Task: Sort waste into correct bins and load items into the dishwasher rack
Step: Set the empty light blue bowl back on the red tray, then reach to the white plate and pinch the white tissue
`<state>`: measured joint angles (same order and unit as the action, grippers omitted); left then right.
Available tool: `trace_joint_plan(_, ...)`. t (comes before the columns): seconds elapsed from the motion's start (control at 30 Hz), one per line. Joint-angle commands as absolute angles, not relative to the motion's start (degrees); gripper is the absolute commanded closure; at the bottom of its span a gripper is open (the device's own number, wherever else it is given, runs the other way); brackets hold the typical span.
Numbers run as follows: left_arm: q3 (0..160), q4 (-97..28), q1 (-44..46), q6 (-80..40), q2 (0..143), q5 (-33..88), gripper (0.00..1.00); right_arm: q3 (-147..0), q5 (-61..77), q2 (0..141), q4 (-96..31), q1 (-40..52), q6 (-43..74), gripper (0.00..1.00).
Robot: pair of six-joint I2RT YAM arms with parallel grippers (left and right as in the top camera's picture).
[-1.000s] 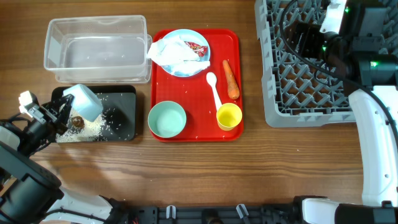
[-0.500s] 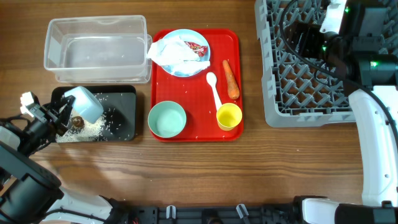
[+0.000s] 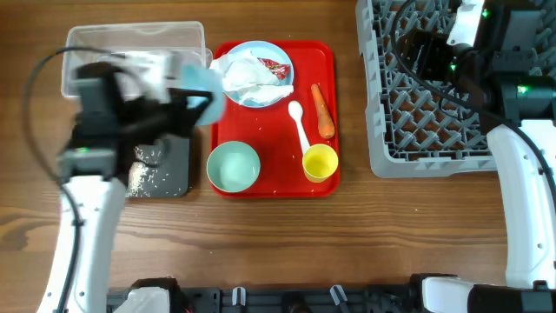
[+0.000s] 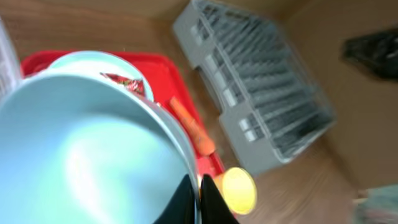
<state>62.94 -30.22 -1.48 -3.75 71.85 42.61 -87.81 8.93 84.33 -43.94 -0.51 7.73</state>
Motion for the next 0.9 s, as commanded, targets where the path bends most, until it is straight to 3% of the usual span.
trace_joint_plan(0.0, 63.35, -26.06, 16.73, -6.74, 76.58, 9.72, 0.96, -89.12, 8.97, 84.99, -44.18, -0.16, 8.12, 0.00)
trace_joint_plan(0.13, 63.35, -20.58, 28.60, -6.74, 88.23, -2.81, 0.96, -89.12, 8.97, 84.99, -44.45, -0.19, 8.10, 0.00)
trace_joint_plan(0.37, 63.35, -17.56, 32.64, -6.72, 99.15, -3.73, 0.96, -88.88, 8.93, 84.99, -45.01, -0.19, 7.88, 0.00)
trace_joint_plan(0.43, 63.33, -17.56, 32.64, -6.72, 99.29, -3.70, 0.90, -88.64, 8.93, 85.08, -45.06, -0.19, 7.88, 0.00)
trace_joint_plan(0.57, 63.33, -17.58, 32.97, -6.74, 99.29, -2.83, 0.52, -88.60, 8.91, 85.36, -45.50, -0.19, 7.84, 0.00)
trace_joint_plan(0.6, 63.35, -17.58, 32.95, -6.74, 99.29, -2.85, 0.46, -88.60, 8.93, 85.38, -45.30, -0.19, 7.88, 0.00)
trace_joint_plan(0.7, 63.35, -16.69, 32.95, -12.71, 99.29, -2.87, 0.36, -88.60, 8.99, 85.54, -44.58, -0.16, 9.19, 0.00)
trace_joint_plan(0.87, 63.35, -12.60, 32.95, -14.66, 97.43, -2.87, 0.29, -88.60, 8.97, 85.54, -47.20, -0.16, 9.17, 0.00)
